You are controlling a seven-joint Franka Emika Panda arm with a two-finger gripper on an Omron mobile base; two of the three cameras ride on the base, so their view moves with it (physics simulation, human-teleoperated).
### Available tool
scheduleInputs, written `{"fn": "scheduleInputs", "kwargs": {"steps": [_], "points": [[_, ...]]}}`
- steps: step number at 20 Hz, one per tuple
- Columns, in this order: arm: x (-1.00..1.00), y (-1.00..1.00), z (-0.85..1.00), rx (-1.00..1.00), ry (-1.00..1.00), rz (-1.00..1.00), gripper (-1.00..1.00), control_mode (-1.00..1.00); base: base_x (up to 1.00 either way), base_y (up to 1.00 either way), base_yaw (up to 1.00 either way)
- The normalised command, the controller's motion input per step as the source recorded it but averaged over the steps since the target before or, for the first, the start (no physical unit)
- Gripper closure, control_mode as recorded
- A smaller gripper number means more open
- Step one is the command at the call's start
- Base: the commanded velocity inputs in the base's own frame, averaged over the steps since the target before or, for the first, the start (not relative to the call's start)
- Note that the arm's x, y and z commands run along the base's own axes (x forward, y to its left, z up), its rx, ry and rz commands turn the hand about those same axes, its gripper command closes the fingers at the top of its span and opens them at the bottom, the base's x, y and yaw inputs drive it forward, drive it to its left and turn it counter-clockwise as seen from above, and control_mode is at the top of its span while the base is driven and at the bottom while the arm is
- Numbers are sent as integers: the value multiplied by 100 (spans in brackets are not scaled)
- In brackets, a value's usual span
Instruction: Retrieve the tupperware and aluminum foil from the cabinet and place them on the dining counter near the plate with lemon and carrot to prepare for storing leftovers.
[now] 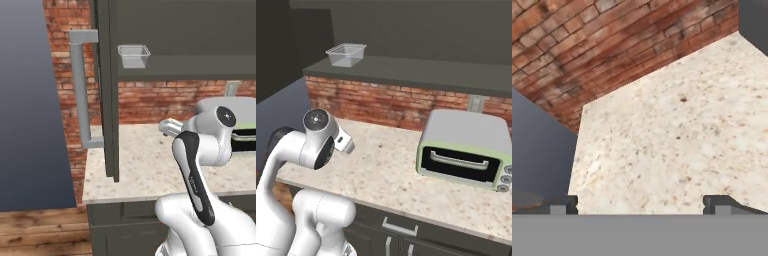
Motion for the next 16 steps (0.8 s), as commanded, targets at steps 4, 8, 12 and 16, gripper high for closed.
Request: {"fn": "scheduleInputs", "kwargs": {"steps": [4, 8, 12, 16], "points": [[4, 6, 34, -7, -11, 0, -100, -100, 0, 0, 0], [0, 1, 72, -14, -27, 0, -100, -100, 0, 0, 0], [0, 1, 78, -19, -28, 1, -100, -100, 0, 0, 0], [2, 0, 73, -18, -23, 0, -100, -100, 0, 0, 0]]}}
